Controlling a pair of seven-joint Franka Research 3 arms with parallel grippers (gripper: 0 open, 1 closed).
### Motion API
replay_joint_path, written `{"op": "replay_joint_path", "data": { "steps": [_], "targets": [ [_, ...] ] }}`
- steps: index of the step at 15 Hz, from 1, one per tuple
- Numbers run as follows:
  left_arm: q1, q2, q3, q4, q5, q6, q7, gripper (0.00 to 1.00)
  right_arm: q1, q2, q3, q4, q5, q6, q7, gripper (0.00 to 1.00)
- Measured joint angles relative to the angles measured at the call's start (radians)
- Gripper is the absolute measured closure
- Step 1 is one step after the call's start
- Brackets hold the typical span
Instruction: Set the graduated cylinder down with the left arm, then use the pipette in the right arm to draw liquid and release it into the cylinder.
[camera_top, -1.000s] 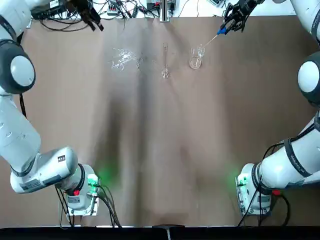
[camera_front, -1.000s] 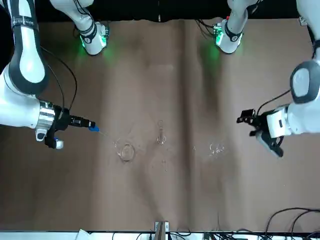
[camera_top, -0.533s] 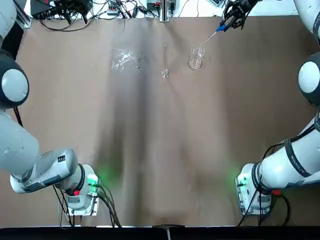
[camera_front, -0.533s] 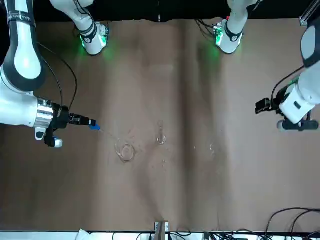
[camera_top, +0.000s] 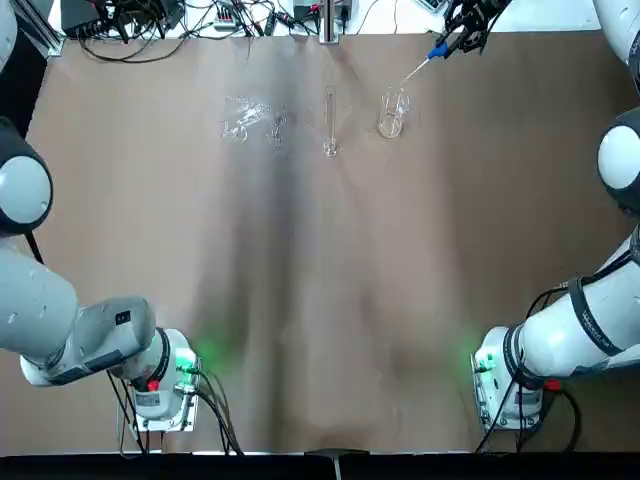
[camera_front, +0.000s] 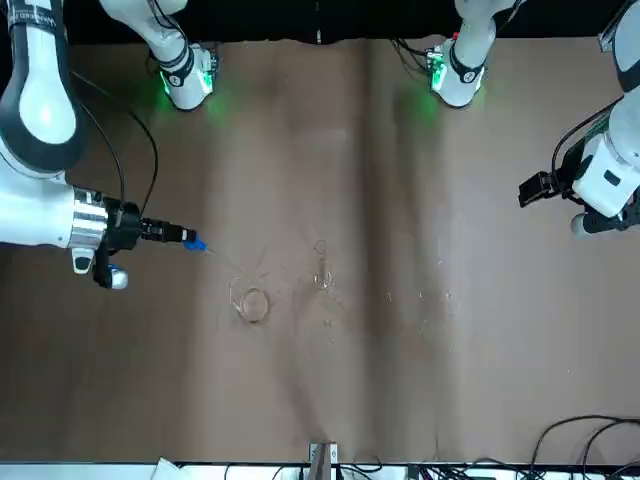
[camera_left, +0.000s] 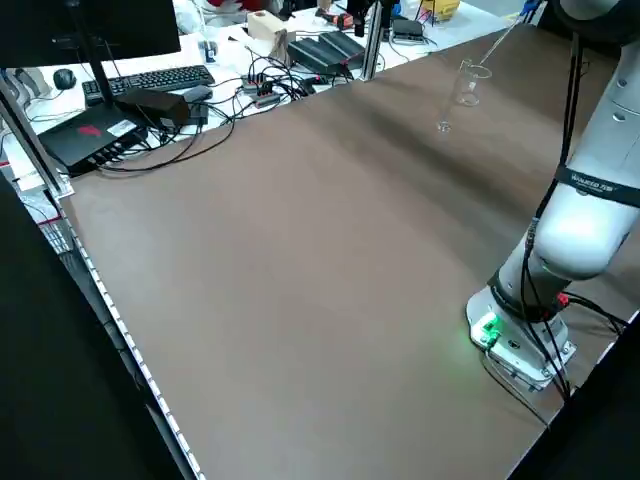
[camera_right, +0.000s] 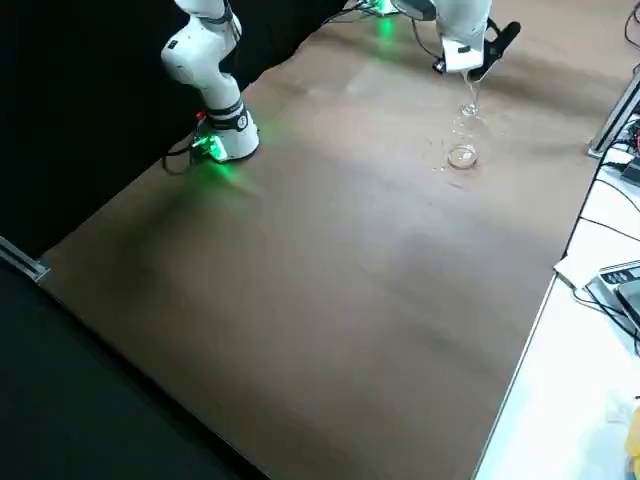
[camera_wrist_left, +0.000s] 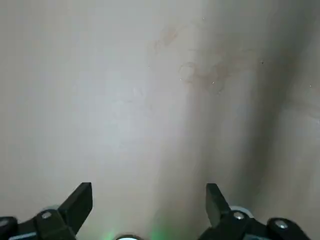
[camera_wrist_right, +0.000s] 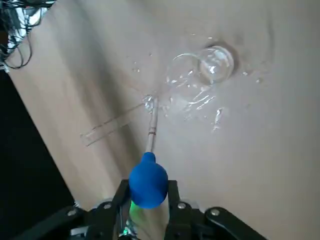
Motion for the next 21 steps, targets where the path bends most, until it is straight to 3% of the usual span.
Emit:
{"op": "replay_joint_path", "data": {
  "steps": [15, 21],
  "targets": [
    [0.004, -0.002, 0.001, 0.003, 0.003, -0.003, -0.033, 0.00, 0.051, -0.021, 0.007, 0.032, 0.091, -0.061, 0.070, 0.65],
    [0.003, -0.002, -0.002, 0.003, 0.078, -0.003, -0.022, 0.00, 0.065, -0.022, 0.009, 0.032, 0.106, -0.064, 0.089, 0.66]
  ]
}}
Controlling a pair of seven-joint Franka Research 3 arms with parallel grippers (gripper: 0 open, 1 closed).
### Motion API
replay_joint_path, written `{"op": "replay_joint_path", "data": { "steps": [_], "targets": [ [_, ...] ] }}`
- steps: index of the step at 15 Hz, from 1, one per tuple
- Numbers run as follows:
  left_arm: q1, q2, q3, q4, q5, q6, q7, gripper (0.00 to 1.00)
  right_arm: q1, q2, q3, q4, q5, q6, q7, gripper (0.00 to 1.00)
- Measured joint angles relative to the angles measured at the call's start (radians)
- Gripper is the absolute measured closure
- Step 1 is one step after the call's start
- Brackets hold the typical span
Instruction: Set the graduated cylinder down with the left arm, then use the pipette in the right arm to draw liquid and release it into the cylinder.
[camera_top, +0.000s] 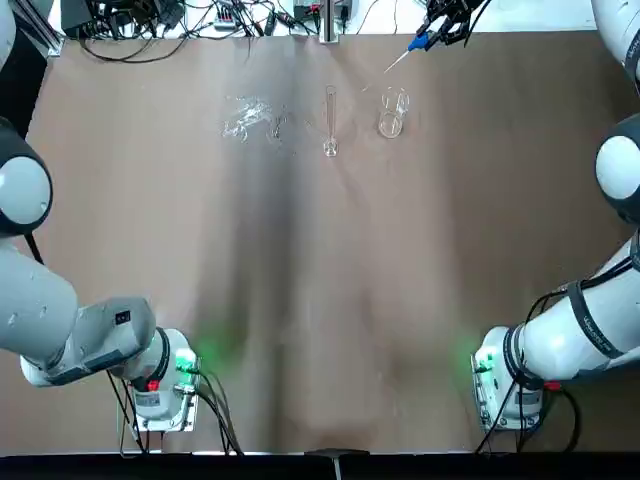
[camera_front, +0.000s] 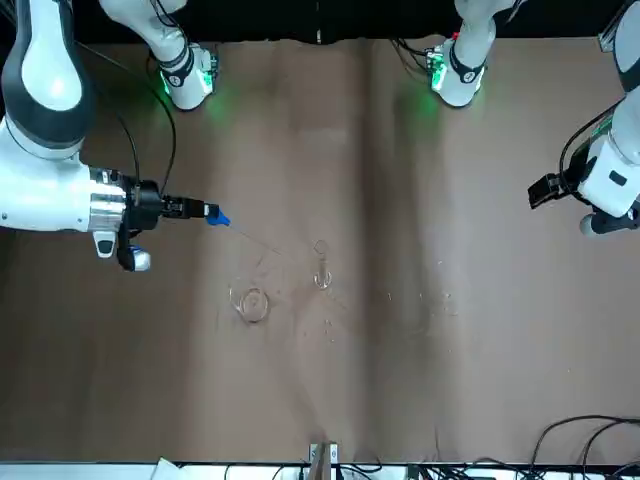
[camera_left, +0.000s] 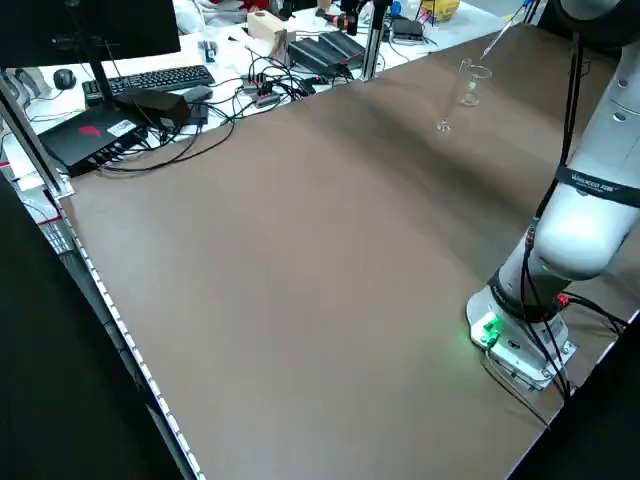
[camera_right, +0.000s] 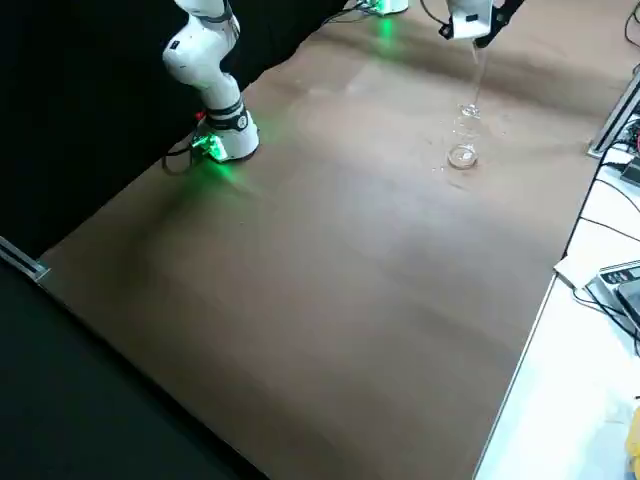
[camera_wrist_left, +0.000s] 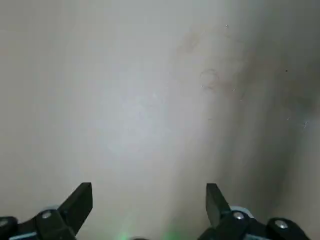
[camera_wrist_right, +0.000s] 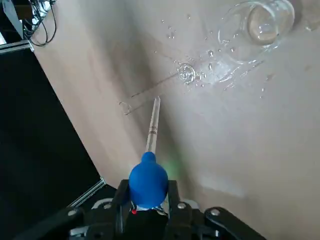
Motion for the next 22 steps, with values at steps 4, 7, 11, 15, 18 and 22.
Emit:
{"op": "replay_joint_path", "data": {
  "steps": [4, 7, 11, 15, 18, 22],
  "targets": [
    [-0.003, 0.000, -0.006, -0.001, 0.001, 0.000, 0.007, 0.00, 0.012, -0.009, 0.000, 0.008, 0.029, -0.001, 0.022, 0.66],
    [-0.004, 0.000, -0.011, -0.002, 0.001, 0.001, 0.022, 0.00, 0.025, -0.019, 0.001, 0.009, 0.031, -0.002, 0.047, 0.66],
    [-0.005, 0.001, -0.017, -0.002, -0.002, 0.006, 0.058, 0.00, 0.048, -0.028, 0.001, 0.009, 0.033, -0.002, 0.068, 0.66],
    [-0.003, 0.001, -0.017, 0.001, -0.011, 0.010, 0.117, 0.00, 0.077, -0.029, 0.002, 0.009, 0.052, 0.001, 0.078, 0.66],
    [-0.003, 0.001, -0.017, 0.001, -0.014, 0.010, 0.123, 0.00, 0.098, -0.029, 0.002, 0.009, 0.057, 0.013, 0.092, 0.66],
    [0.011, -0.002, -0.017, 0.005, -0.072, 0.012, 0.121, 0.00, 0.115, -0.029, 0.002, 0.009, 0.057, 0.049, 0.101, 0.66]
  ]
}}
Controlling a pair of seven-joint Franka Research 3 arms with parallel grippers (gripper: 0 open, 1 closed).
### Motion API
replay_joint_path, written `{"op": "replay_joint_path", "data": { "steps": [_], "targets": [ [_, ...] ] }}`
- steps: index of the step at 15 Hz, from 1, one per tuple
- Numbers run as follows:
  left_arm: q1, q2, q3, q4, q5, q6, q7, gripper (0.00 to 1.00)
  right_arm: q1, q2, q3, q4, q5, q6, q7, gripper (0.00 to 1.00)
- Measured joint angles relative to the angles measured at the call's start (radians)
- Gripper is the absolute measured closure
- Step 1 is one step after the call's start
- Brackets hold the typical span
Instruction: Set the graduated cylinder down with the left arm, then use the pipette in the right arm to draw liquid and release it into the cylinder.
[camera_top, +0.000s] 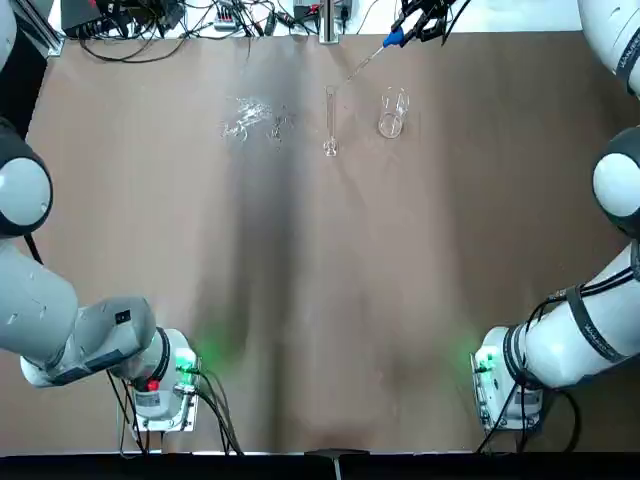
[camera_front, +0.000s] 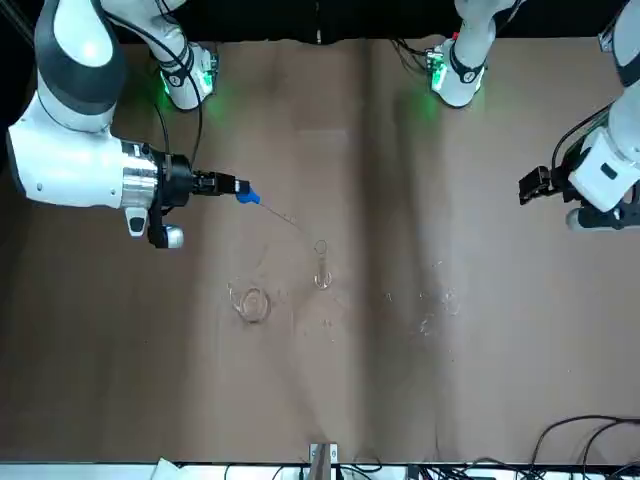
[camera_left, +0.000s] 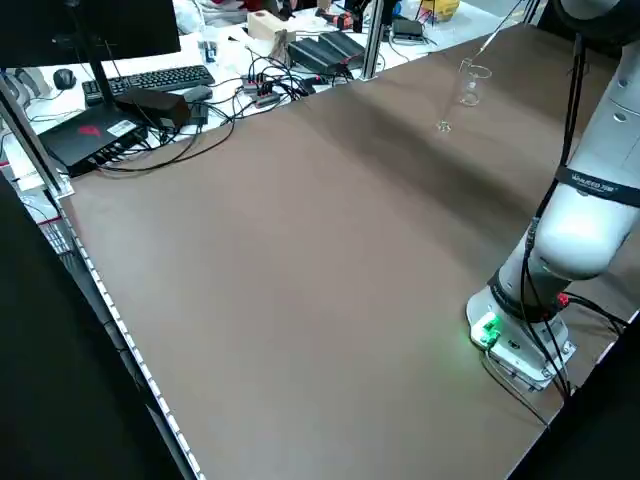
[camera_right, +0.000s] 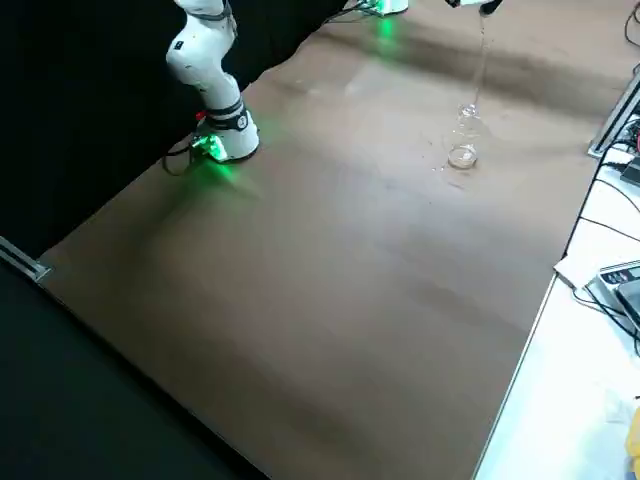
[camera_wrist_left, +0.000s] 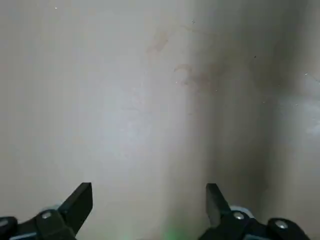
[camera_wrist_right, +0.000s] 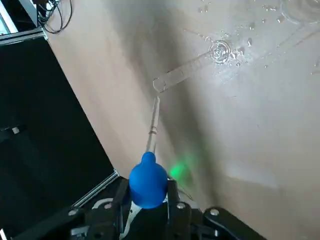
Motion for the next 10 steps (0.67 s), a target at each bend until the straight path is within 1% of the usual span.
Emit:
{"op": "replay_joint_path", "data": {
  "steps": [3, 4, 7, 8, 10],
  "targets": [
    [0.033, -0.020, 0.000, 0.000, -0.034, 0.003, 0.001, 0.00, 0.006, 0.000, 0.000, 0.000, 0.000, 0.009, 0.002, 0.66],
    [0.037, -0.048, 0.000, -0.019, -0.036, 0.008, 0.001, 0.00, 0.006, 0.000, 0.000, 0.000, 0.000, 0.020, 0.003, 0.67],
    [0.019, -0.077, 0.011, -0.052, -0.036, 0.016, 0.002, 0.00, 0.007, 0.001, -0.001, 0.000, 0.000, 0.044, 0.003, 0.67],
    [-0.013, -0.080, 0.040, -0.057, -0.036, 0.017, 0.002, 0.00, 0.008, 0.001, -0.001, 0.000, 0.000, 0.048, 0.003, 0.67],
    [-0.116, -0.080, 0.140, -0.060, -0.036, 0.018, 0.002, 0.00, 0.009, 0.001, -0.001, 0.000, 0.000, 0.052, 0.003, 0.67]
  ]
}}
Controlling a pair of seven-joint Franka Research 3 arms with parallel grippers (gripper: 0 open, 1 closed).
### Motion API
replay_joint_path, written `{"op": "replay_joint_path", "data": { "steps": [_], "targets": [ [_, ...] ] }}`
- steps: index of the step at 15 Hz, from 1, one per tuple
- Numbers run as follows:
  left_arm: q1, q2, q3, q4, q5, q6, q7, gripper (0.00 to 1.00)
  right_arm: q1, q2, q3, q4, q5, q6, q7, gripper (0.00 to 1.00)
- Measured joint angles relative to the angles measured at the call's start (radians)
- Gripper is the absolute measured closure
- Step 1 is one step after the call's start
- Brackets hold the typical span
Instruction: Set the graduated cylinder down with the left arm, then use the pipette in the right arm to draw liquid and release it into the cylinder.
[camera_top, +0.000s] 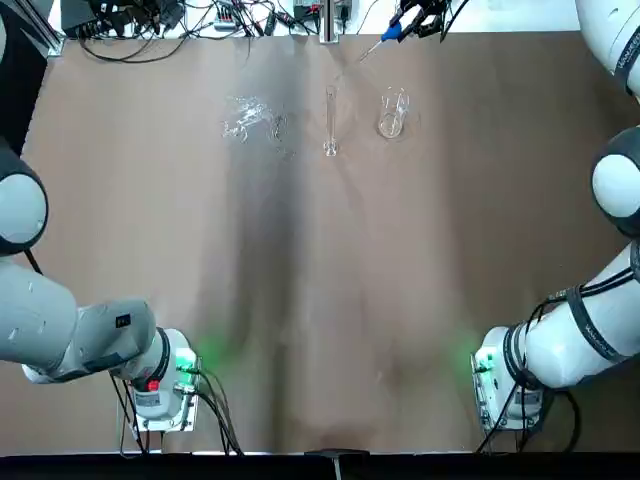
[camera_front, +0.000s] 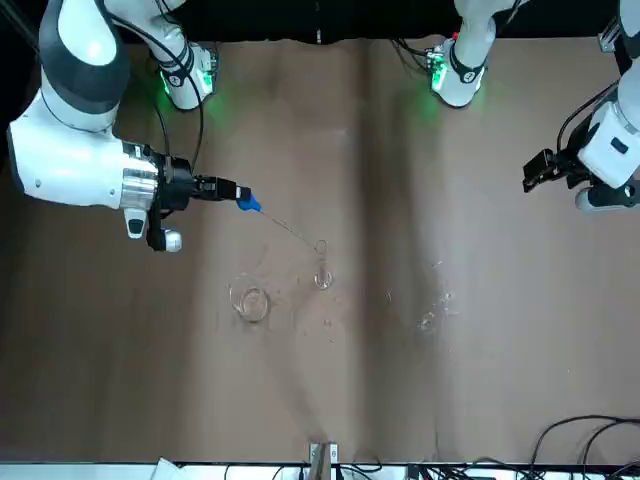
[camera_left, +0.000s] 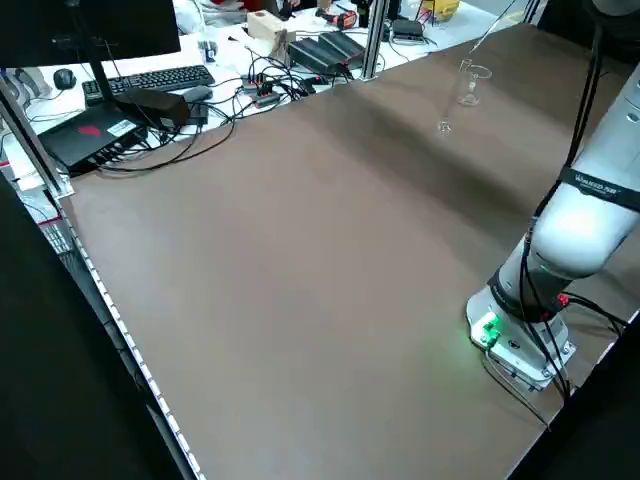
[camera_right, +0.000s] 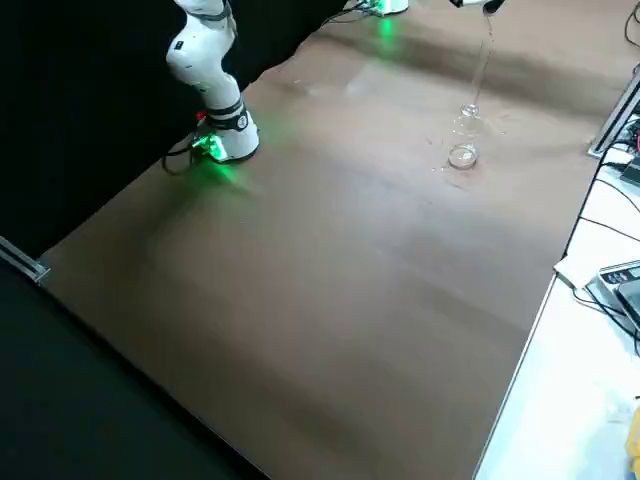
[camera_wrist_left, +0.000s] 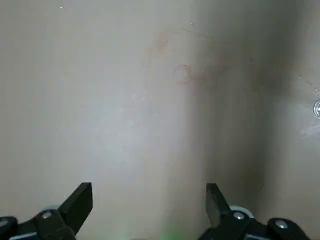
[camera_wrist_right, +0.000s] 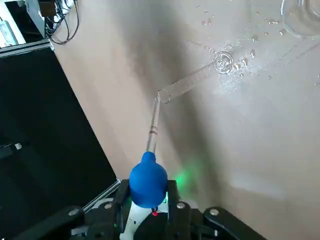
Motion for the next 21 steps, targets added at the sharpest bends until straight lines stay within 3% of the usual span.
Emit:
{"op": "replay_joint_path", "data": {
  "steps": [3, 21],
  "targets": [
    [-0.050, 0.000, 0.054, 0.000, -0.001, 0.001, 0.001, 0.00, 0.002, 0.000, 0.000, 0.000, 0.000, 0.001, 0.000, 0.67],
    [-0.059, 0.000, 0.057, -0.004, -0.002, 0.003, 0.004, 0.00, 0.034, 0.016, 0.000, -0.004, -0.038, 0.029, 0.000, 0.67]
  ]
}}
